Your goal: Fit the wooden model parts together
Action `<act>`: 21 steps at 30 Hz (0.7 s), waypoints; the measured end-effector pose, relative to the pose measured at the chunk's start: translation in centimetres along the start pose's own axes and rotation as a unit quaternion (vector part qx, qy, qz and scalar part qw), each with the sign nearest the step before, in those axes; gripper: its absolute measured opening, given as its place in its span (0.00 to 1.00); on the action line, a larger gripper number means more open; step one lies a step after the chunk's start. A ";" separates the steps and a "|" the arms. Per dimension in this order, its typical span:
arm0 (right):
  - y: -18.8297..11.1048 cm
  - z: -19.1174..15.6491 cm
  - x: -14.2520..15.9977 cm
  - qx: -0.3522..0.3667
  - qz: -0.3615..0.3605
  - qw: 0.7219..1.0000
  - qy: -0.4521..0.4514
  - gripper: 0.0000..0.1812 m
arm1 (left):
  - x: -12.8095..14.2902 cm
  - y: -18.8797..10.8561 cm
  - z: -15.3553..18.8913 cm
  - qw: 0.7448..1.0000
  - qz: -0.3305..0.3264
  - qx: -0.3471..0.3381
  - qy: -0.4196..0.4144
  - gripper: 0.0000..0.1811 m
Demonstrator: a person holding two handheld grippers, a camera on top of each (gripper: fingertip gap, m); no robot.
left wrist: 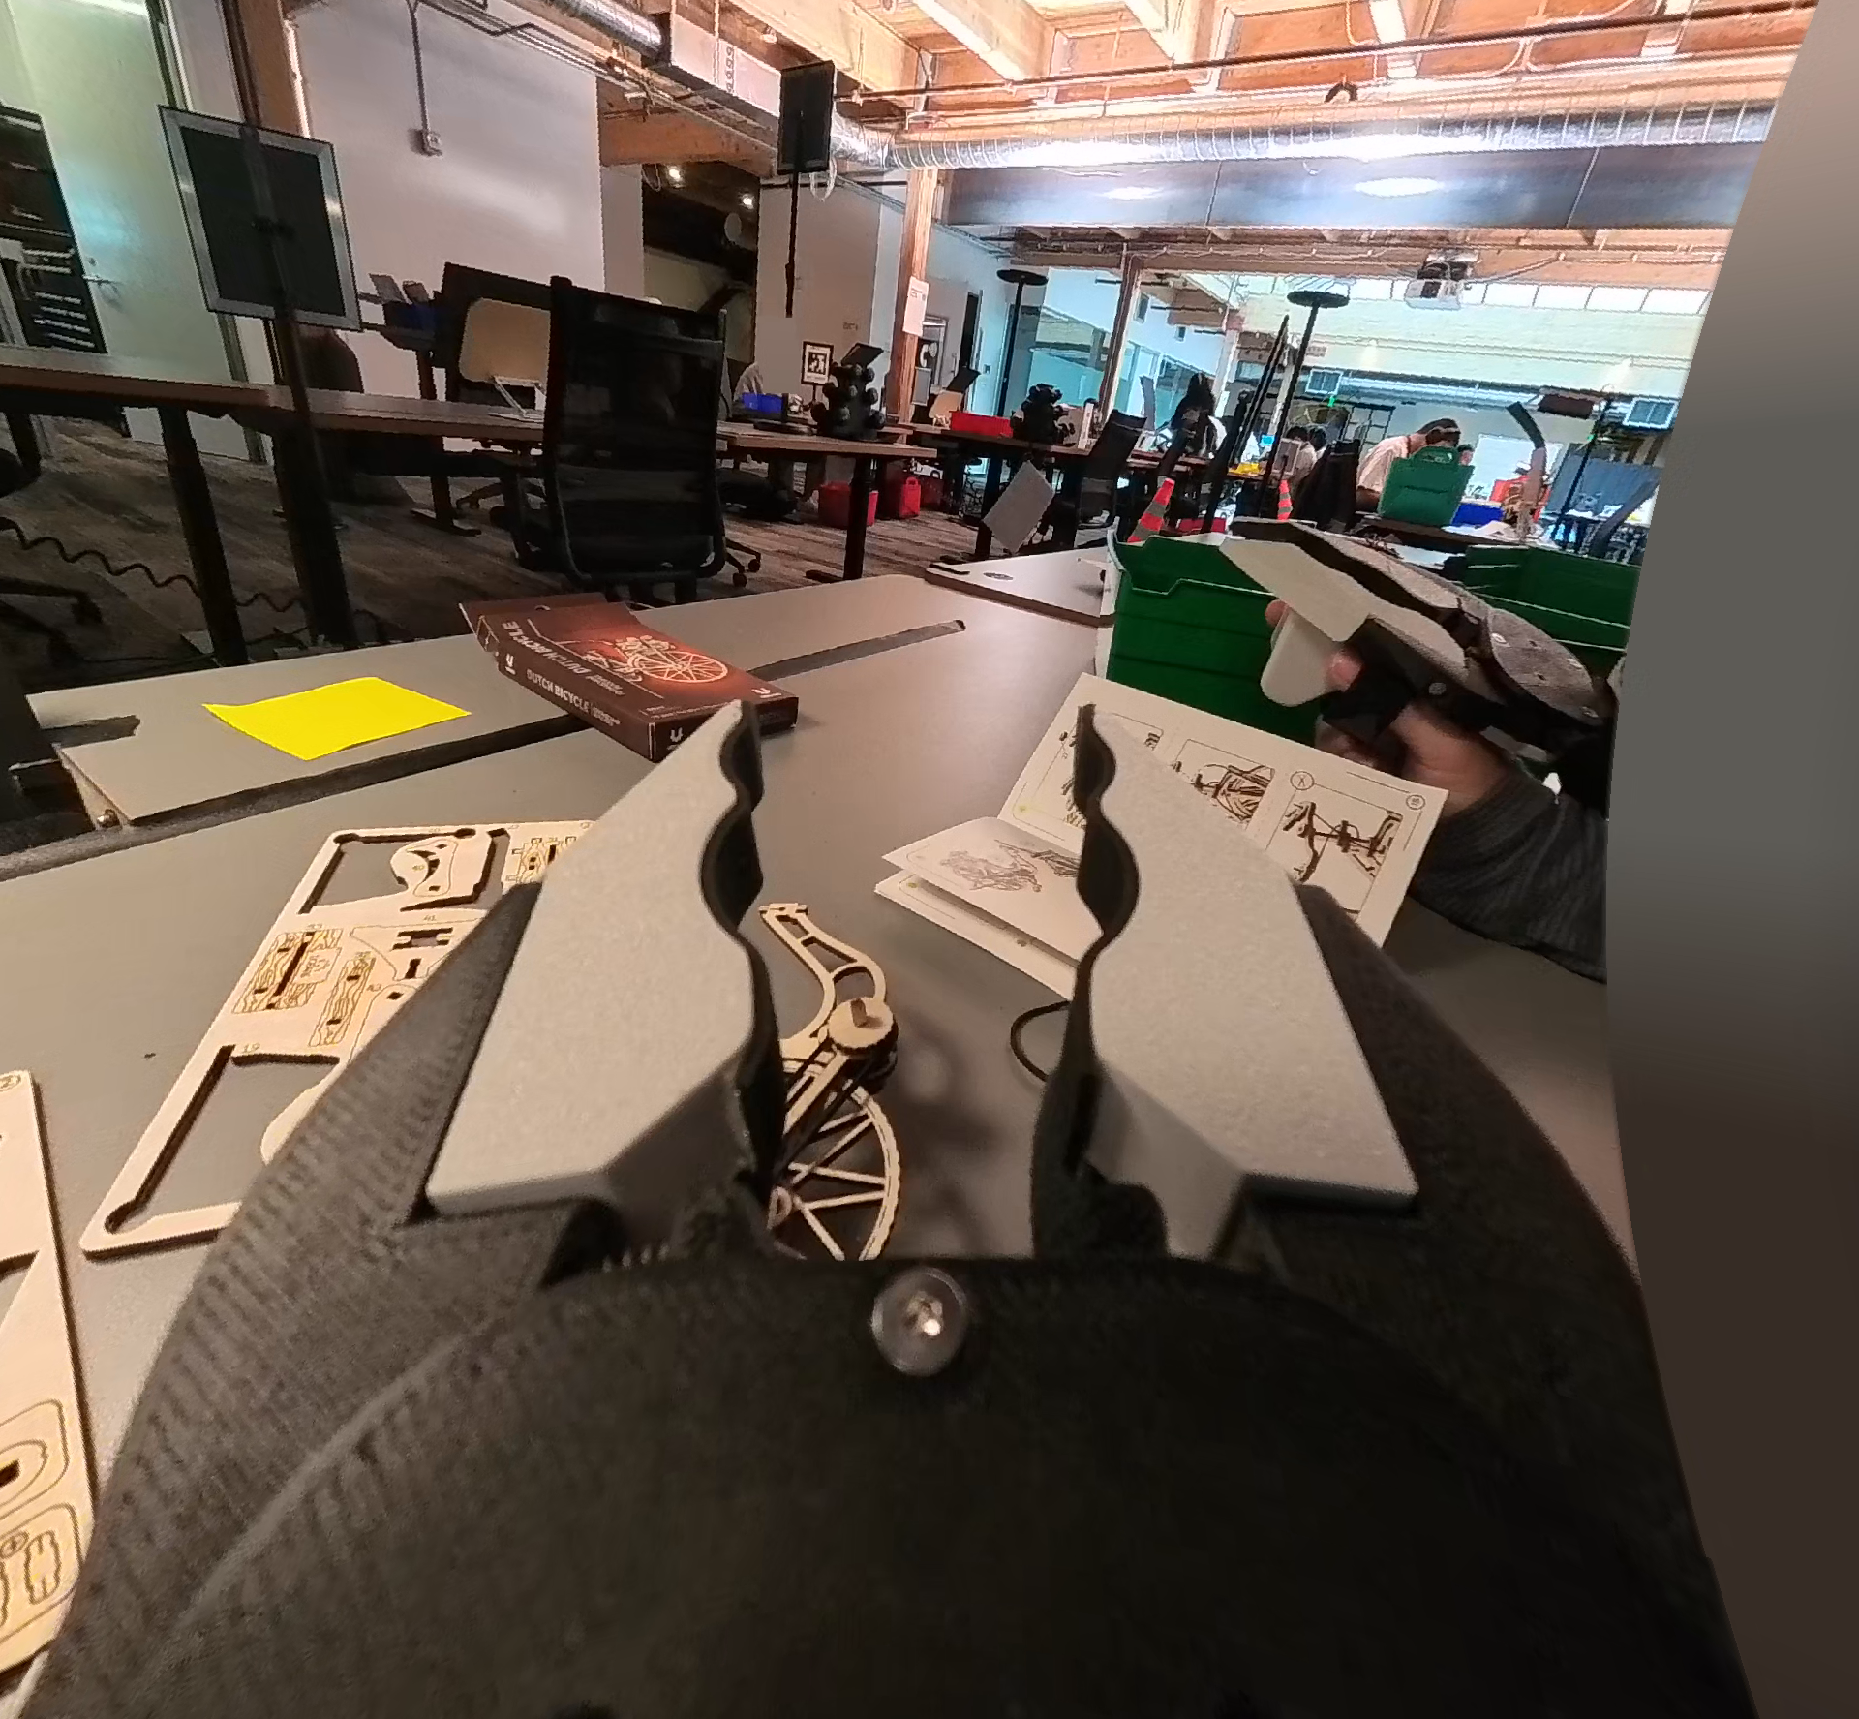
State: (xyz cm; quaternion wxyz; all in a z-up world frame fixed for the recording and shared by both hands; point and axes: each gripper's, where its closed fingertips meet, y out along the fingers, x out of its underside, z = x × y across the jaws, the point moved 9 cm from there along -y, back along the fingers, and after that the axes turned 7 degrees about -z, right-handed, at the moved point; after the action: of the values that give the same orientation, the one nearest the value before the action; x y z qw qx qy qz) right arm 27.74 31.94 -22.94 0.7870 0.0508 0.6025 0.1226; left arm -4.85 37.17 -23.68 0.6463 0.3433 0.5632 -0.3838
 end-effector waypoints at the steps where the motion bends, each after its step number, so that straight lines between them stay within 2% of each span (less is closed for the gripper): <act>1: 0.0 0.0 0.0 0.000 0.000 1.000 0.000 0.11 | 0.0 0.0 0.0 1.000 0.000 0.000 0.000 0.34; 21: 0.0 0.0 0.1 0.000 -0.002 1.000 -0.004 0.11 | 0.0 0.0 0.0 1.000 -0.001 0.001 0.000 0.34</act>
State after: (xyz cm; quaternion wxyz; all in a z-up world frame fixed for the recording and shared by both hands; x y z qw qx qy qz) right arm 27.70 32.00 -22.99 0.7895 0.0500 0.5997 0.1210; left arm -4.83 37.15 -23.69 0.6454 0.3437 0.5629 -0.3852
